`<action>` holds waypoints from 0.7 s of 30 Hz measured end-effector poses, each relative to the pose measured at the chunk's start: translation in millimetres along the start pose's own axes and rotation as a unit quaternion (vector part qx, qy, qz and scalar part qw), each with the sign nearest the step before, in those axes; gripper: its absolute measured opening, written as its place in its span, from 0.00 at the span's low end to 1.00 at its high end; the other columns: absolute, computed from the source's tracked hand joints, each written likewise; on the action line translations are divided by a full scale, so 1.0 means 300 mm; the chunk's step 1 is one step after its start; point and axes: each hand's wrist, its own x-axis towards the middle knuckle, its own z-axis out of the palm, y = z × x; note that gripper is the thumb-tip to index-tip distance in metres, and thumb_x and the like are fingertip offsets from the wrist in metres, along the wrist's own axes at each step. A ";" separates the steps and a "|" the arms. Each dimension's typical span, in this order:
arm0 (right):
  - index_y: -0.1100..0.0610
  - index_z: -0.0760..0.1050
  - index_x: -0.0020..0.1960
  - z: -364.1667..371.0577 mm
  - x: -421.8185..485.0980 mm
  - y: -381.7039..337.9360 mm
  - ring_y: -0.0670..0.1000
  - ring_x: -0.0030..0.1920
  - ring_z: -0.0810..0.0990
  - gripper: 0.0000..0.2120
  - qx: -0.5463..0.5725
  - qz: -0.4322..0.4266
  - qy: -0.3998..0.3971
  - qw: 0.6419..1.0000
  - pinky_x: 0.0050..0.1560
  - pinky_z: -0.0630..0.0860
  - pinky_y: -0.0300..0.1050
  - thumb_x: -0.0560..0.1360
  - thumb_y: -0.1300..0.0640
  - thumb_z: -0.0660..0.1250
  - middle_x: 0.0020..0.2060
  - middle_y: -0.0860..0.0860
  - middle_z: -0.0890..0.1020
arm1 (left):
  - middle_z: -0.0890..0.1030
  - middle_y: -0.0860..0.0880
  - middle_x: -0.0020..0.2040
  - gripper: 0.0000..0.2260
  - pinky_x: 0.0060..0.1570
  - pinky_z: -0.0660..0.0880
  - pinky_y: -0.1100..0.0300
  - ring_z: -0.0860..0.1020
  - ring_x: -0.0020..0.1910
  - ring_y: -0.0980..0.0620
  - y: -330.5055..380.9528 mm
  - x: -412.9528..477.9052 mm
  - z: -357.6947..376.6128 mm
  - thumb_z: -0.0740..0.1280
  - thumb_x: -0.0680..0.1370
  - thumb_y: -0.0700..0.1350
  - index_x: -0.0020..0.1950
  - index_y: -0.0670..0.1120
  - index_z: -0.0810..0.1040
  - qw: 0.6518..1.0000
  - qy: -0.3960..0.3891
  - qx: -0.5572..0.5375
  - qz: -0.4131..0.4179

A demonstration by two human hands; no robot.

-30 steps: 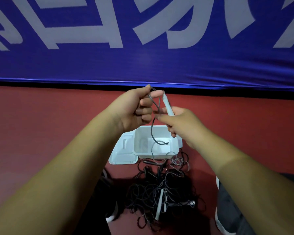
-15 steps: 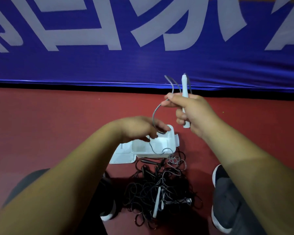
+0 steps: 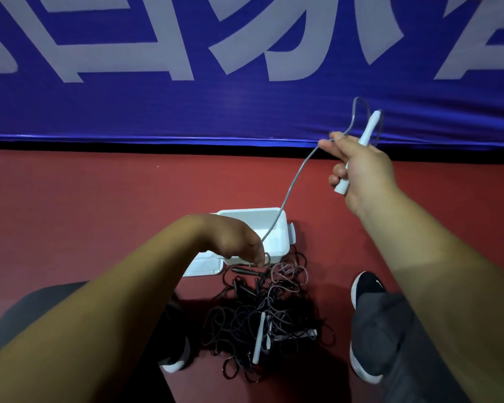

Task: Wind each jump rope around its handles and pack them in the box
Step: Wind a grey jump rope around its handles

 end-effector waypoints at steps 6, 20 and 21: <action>0.59 0.73 0.55 0.003 0.003 0.052 0.44 0.20 0.65 0.04 -0.130 0.127 0.001 0.983 0.23 0.72 0.38 0.86 0.58 0.64 0.53 0.60 0.88 | 0.87 0.53 0.59 0.10 0.61 0.77 0.52 0.84 0.59 0.54 0.016 -0.037 -0.059 0.63 0.87 0.44 0.61 0.46 0.83 0.982 0.068 -0.161 0.071; 0.53 0.84 0.60 0.061 -0.095 0.163 0.52 0.46 0.84 0.08 -0.320 0.165 -0.307 0.881 0.45 0.79 0.47 0.84 0.55 0.69 0.54 0.50 0.89 | 0.88 0.50 0.48 0.11 0.40 0.81 0.61 0.82 0.38 0.57 0.047 -0.066 -0.166 0.61 0.86 0.41 0.63 0.44 0.80 0.750 0.254 -0.601 0.105; 0.52 0.86 0.58 0.062 -0.090 0.162 0.52 0.46 0.83 0.08 -0.340 0.136 -0.300 0.881 0.46 0.78 0.48 0.84 0.53 0.69 0.53 0.50 0.89 | 0.88 0.51 0.47 0.10 0.40 0.80 0.62 0.82 0.37 0.58 0.040 -0.063 -0.171 0.61 0.86 0.41 0.62 0.45 0.81 0.730 0.265 -0.622 0.098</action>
